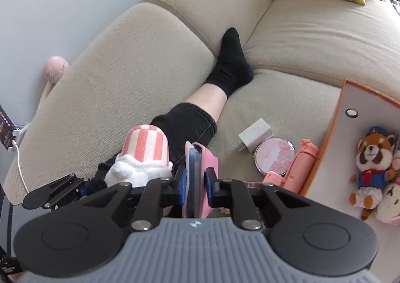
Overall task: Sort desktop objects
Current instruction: 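Carry the cat plush and pink wallet over the orange box with both tools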
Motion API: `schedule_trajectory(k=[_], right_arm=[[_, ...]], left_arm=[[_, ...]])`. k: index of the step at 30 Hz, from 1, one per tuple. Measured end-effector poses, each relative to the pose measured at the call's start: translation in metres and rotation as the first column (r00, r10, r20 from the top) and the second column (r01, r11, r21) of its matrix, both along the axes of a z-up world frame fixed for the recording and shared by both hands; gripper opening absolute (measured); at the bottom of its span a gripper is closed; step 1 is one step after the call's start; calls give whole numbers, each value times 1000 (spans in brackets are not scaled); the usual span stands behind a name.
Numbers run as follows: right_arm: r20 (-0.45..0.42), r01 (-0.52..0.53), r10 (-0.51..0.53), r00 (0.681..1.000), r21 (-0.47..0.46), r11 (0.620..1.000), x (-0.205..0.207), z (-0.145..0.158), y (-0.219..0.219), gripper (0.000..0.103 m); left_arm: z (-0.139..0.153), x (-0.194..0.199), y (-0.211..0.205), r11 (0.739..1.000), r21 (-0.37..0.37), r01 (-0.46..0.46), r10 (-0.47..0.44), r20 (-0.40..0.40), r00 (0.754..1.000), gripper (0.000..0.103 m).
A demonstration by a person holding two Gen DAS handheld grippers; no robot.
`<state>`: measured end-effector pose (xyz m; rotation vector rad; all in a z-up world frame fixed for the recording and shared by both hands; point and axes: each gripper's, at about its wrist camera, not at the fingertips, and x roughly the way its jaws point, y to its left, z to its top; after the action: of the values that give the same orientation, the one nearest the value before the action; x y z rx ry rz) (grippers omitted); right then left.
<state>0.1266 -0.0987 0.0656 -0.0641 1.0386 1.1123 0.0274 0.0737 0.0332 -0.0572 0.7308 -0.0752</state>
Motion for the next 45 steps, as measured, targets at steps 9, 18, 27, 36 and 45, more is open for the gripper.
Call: schedule_trajectory(k=[9,18,27,36,45], right_arm=[[149,219,-214,965,-17,976,41,42,-104,16],[57,357,-354,934,-70,931,83,-10,-161,16],[-20,329,-331,944,-62,942,120,-40,-160,16],[-47,295,-298,953,-58,954,141,-54,-148,16],[-63,303,-307,950,-67,951,145,-61,-147,16]], left_arm=[[29,46,-88,970,60,234,-238,68,969,73],[-33,117,-189,897,219,384,-366,-120,923,73],[-85,163,-226,821,381,426,-322,-306,896,73],[-120,184,-245,757,473,451,-285,-382,879,74],[-126,192,-243,747,456,484,-314,-399,861,80]])
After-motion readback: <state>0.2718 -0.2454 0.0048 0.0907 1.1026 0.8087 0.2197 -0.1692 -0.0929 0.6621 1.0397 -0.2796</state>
